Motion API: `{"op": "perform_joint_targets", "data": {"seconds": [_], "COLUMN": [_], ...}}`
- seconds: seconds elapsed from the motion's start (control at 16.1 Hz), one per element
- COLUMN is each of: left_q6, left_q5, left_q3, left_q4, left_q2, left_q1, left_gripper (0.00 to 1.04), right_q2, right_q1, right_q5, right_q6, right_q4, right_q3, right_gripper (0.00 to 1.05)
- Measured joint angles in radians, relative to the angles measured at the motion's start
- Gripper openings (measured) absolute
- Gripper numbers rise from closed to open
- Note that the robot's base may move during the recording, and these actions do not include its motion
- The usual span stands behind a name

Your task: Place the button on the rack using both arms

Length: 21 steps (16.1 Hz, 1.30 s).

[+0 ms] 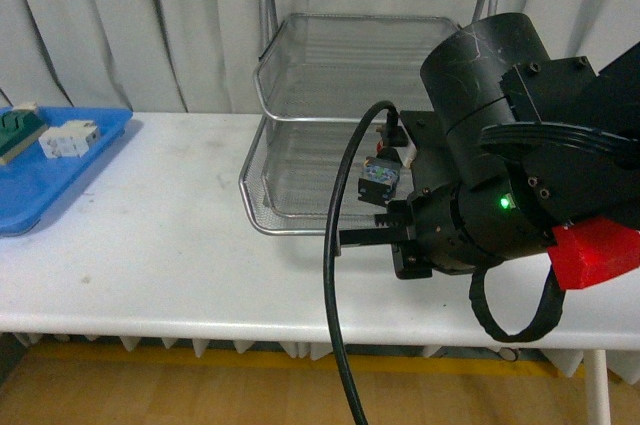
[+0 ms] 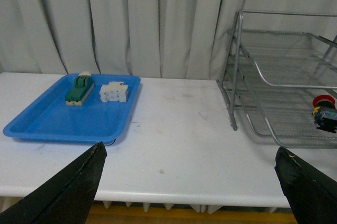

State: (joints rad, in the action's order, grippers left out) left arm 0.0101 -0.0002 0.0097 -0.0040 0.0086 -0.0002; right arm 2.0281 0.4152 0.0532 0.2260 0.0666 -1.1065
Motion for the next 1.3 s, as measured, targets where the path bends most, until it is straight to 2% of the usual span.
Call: {"op": "perform_joint_targets", "data": {"seconds": [0.81,1.05,1.3], "left_q6": [0.000,0.000,0.000], "left_q5": [0.000,0.000,0.000], "left_q3": [0.000,0.000,0.000], "left_q4": [0.000,0.000,0.000], "left_q2": [0.000,0.000,0.000], "left_q1": [0.000,0.000,0.000], "left_gripper": [0.98,0.98,0.98], "right_q2": [0.182,0.164,0.040], "right_q1": [-0.122,-0.135,-0.134], "right_q5": [0.053,0.040,-0.042], "right_q6": [-0.066,-0.046,0.002], "right_q4": [-0.135,-0.133,-0.096], "right_q3": [-0.365,-0.344,-0.206], "right_gripper": [0.02,0.02,0.02]}}
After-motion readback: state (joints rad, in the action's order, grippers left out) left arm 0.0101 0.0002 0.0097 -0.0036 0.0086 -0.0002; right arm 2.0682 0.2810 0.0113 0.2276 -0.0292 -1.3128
